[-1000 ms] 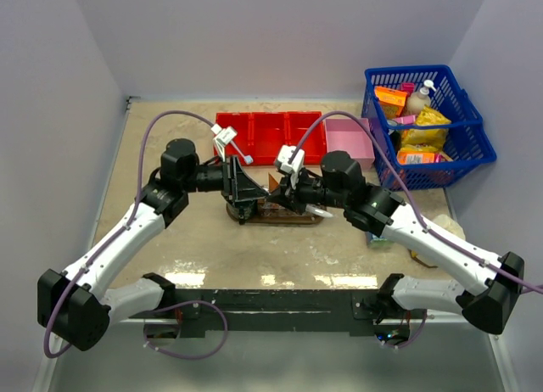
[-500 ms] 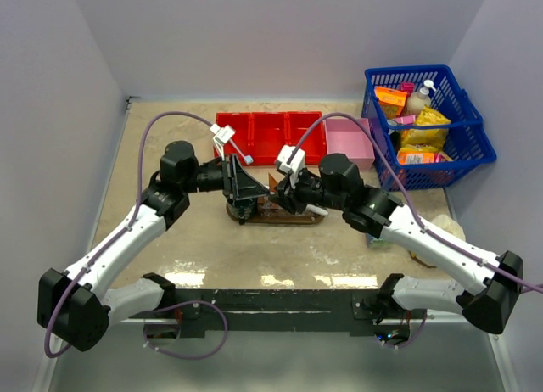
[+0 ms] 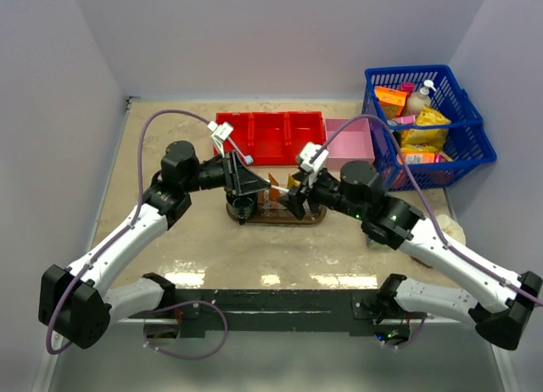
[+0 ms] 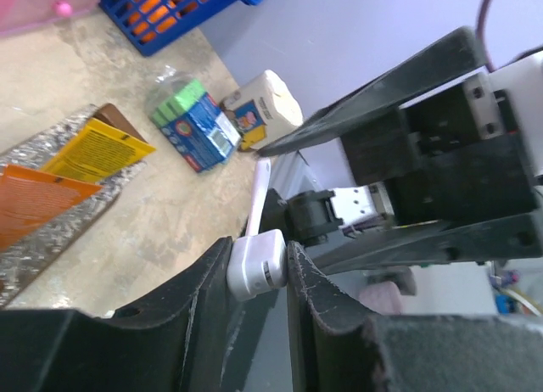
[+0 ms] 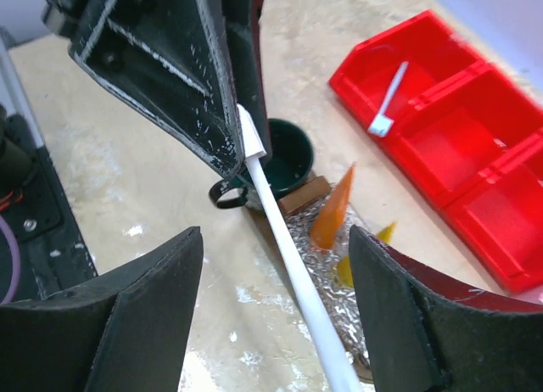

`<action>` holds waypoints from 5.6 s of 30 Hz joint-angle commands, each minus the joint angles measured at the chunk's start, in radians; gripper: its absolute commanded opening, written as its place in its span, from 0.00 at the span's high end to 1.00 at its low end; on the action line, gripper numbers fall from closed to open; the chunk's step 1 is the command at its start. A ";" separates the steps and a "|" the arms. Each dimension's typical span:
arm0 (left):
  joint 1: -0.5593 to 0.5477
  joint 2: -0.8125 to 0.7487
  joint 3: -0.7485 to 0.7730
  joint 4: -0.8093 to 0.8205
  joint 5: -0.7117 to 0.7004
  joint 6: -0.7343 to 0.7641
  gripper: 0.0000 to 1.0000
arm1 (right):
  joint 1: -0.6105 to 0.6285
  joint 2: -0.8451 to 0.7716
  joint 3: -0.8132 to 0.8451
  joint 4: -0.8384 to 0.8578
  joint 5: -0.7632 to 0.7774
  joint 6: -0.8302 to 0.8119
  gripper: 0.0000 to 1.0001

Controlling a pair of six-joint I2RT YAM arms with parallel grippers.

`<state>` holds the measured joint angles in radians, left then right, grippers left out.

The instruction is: Prepare toiletry sets of a toothbrush and toothpaste on the tray

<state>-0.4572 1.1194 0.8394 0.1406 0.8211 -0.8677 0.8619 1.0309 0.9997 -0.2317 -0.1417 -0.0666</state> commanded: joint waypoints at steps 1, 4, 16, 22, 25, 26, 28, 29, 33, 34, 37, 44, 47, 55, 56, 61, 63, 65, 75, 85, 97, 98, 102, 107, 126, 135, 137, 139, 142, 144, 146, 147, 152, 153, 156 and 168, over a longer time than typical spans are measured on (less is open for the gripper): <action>-0.009 -0.010 0.058 -0.044 -0.098 0.084 1.00 | -0.004 -0.083 0.011 -0.001 0.180 0.100 0.26; -0.032 -0.001 0.105 -0.119 -0.163 0.153 1.00 | -0.027 -0.112 0.036 -0.034 0.284 0.139 0.23; -0.133 0.088 0.305 -0.363 -0.321 0.360 1.00 | -0.313 -0.091 0.033 -0.023 0.231 0.215 0.22; -0.158 0.143 0.400 -0.501 -0.338 0.453 1.00 | -0.350 -0.091 0.005 -0.001 0.188 0.234 0.22; -0.158 0.163 0.434 -0.548 -0.353 0.486 1.00 | -0.357 -0.106 -0.003 -0.004 0.186 0.231 0.22; -0.159 0.169 0.443 -0.559 -0.356 0.499 1.00 | -0.359 -0.111 -0.004 -0.004 0.186 0.229 0.22; -0.166 0.184 0.466 -0.578 -0.359 0.510 1.00 | -0.362 -0.121 -0.012 -0.006 0.186 0.228 0.22; -0.166 0.189 0.474 -0.584 -0.362 0.518 1.00 | -0.363 -0.124 -0.013 -0.008 0.188 0.228 0.22; -0.179 0.223 0.516 -0.611 -0.385 0.538 1.00 | -0.366 -0.130 -0.026 -0.008 0.182 0.232 0.22; -0.184 0.226 0.523 -0.622 -0.387 0.541 1.00 | -0.365 -0.132 -0.027 -0.006 0.179 0.232 0.22; -0.195 0.244 0.547 -0.644 -0.402 0.553 1.00 | -0.366 -0.127 -0.035 -0.001 0.174 0.231 0.22; -0.233 0.286 0.596 -0.688 -0.462 0.581 1.00 | -0.370 -0.123 -0.044 0.011 0.157 0.231 0.22; -0.245 0.292 0.607 -0.688 -0.488 0.578 1.00 | -0.371 -0.124 -0.049 0.017 0.154 0.231 0.22; -0.267 0.310 0.615 -0.670 -0.523 0.555 1.00 | -0.373 -0.118 -0.065 0.032 0.145 0.232 0.21; -0.268 0.316 0.616 -0.670 -0.525 0.555 1.00 | -0.371 -0.118 -0.067 0.034 0.145 0.232 0.21; -0.284 0.332 0.629 -0.674 -0.542 0.559 1.00 | -0.374 -0.117 -0.069 0.037 0.146 0.229 0.21; -0.293 0.336 0.638 -0.679 -0.550 0.562 1.00 | -0.374 -0.118 -0.072 0.037 0.145 0.228 0.21; -0.301 0.339 0.642 -0.681 -0.566 0.567 1.00 | -0.376 -0.120 -0.076 0.040 0.145 0.226 0.21; -0.363 0.356 0.702 -0.746 -0.685 0.595 1.00 | -0.377 -0.121 -0.087 0.045 0.145 0.225 0.21; -0.408 0.411 0.780 -0.842 -0.754 0.622 1.00 | -0.380 -0.126 -0.093 0.043 0.145 0.228 0.21; -0.410 0.436 0.803 -0.854 -0.761 0.628 1.00 | -0.380 -0.135 -0.107 0.043 0.126 0.228 0.21; -0.410 0.438 0.805 -0.855 -0.763 0.630 1.00 | -0.380 -0.134 -0.107 0.042 0.126 0.226 0.21; -0.410 0.450 0.813 -0.857 -0.764 0.635 1.00 | -0.382 -0.135 -0.108 0.043 0.125 0.226 0.21; -0.411 0.474 0.836 -0.865 -0.772 0.644 1.00 | -0.382 -0.137 -0.110 0.043 0.123 0.225 0.21; -0.414 0.477 0.807 -0.823 -0.763 0.630 1.00 | -0.382 -0.143 -0.113 0.035 0.120 0.226 0.20; -0.420 0.497 0.810 -0.817 -0.774 0.628 1.00 | -0.383 -0.143 -0.113 0.035 0.119 0.226 0.19; -0.422 0.502 0.811 -0.825 -0.781 0.631 1.00 | -0.383 -0.143 -0.113 0.032 0.120 0.226 0.19; -0.423 0.507 0.810 -0.826 -0.784 0.635 1.00 | -0.385 -0.143 -0.115 0.032 0.120 0.225 0.19; -0.423 0.511 0.813 -0.825 -0.784 0.635 1.00 | -0.383 -0.141 -0.116 0.034 0.119 0.225 0.19; -0.423 0.514 0.813 -0.823 -0.783 0.635 1.00 | -0.382 -0.141 -0.116 0.032 0.116 0.225 0.19; -0.425 0.517 0.813 -0.822 -0.781 0.635 1.00 | -0.383 -0.141 -0.116 0.034 0.116 0.226 0.19; -0.425 0.523 0.814 -0.822 -0.778 0.636 1.00 | -0.383 -0.141 -0.116 0.031 0.116 0.225 0.19; -0.426 0.534 0.813 -0.829 -0.780 0.642 1.00 | -0.383 -0.141 -0.110 0.025 0.119 0.221 0.18; -0.425 0.537 0.811 -0.829 -0.783 0.642 1.00 | -0.383 -0.140 -0.108 0.025 0.119 0.221 0.18; -0.425 0.543 0.810 -0.829 -0.783 0.642 1.00 | -0.383 -0.138 -0.105 0.022 0.117 0.221 0.18; -0.425 0.537 0.770 -0.806 -0.792 0.642 1.00 | -0.386 -0.135 -0.102 0.019 0.116 0.220 0.18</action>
<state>-0.8780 1.6676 1.6283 -0.7044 0.0437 -0.2420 0.4831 0.9131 0.8913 -0.2314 -0.0181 0.1566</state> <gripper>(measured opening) 0.339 0.819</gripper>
